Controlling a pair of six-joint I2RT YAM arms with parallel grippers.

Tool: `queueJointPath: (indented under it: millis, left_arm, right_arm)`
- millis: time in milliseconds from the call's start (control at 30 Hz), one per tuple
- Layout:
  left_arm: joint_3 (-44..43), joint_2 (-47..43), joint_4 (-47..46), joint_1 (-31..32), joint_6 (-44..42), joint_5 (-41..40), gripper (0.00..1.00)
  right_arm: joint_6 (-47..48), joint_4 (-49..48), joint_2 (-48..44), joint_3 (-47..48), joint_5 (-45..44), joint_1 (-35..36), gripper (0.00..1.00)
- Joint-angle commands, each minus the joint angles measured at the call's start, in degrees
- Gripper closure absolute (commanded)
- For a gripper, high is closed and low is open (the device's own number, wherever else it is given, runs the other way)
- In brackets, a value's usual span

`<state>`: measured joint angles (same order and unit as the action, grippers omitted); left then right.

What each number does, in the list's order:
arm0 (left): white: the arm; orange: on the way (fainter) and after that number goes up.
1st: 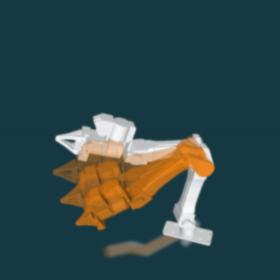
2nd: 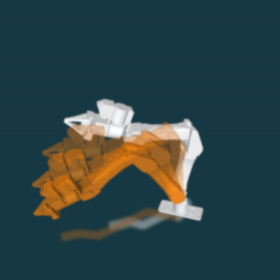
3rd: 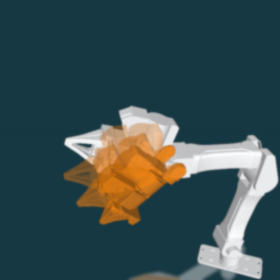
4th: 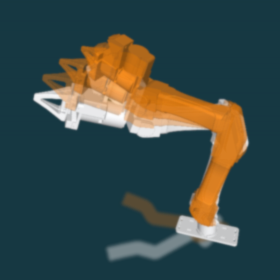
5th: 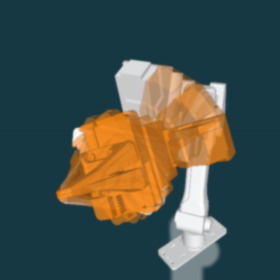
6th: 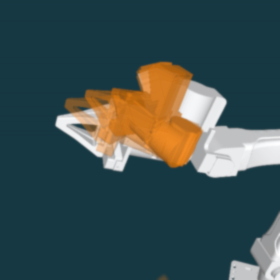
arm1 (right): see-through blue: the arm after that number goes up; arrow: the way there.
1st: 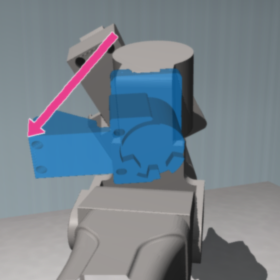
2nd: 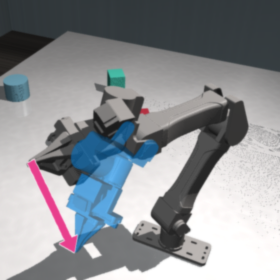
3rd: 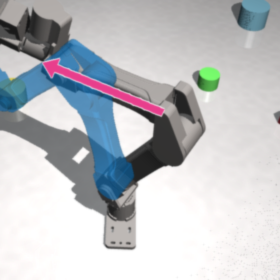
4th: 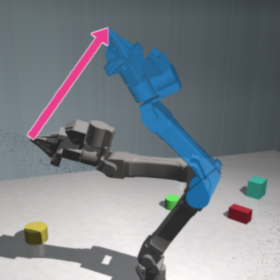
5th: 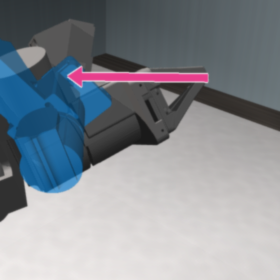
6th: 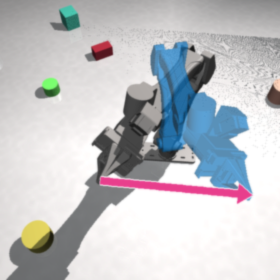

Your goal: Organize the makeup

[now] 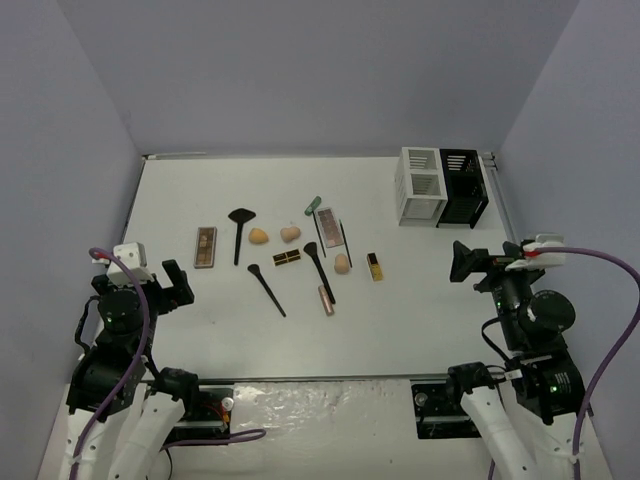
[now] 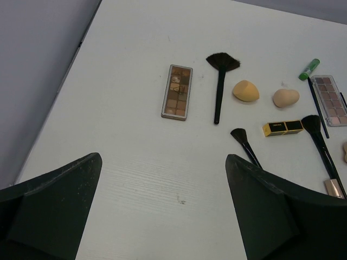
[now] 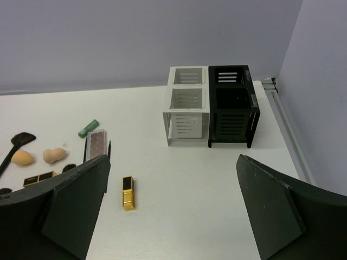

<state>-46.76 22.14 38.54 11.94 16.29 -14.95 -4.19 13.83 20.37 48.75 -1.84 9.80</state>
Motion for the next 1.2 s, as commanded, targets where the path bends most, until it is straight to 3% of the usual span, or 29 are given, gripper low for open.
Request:
queueJointPath:
  millis: [0, 300, 667, 933, 1167]
  left_arm:
    - [-1.1, -0.3, -3.6, 0.1, 0.1, -1.1, 0.03]
    - [-0.6, -1.3, -3.5, 0.2, 0.3, -2.3, 0.03]
    - [0.0, -2.3, -4.1, 0.4, 0.5, -2.2, 0.03]
    - [-2.8, 1.1, -5.8, 0.6, 2.0, -0.8, 0.03]
    - [-1.8, 4.5, -5.9, 0.2, 1.7, 0.2, 0.03]
  right_arm:
    - [-2.6, -4.5, 4.9, 1.9, 1.2, 0.3, 0.0]
    - [-3.3, -4.4, 10.1, 4.1, 6.2, 0.3, 0.0]
    - [-9.1, 0.8, 29.4, 11.6, 6.4, 2.8, 0.0]
    - [-12.6, -6.5, 41.3, 8.9, -7.7, 22.7, 0.05]
    - [-15.4, -16.8, 55.2, 5.6, -11.5, 32.3, 0.23]
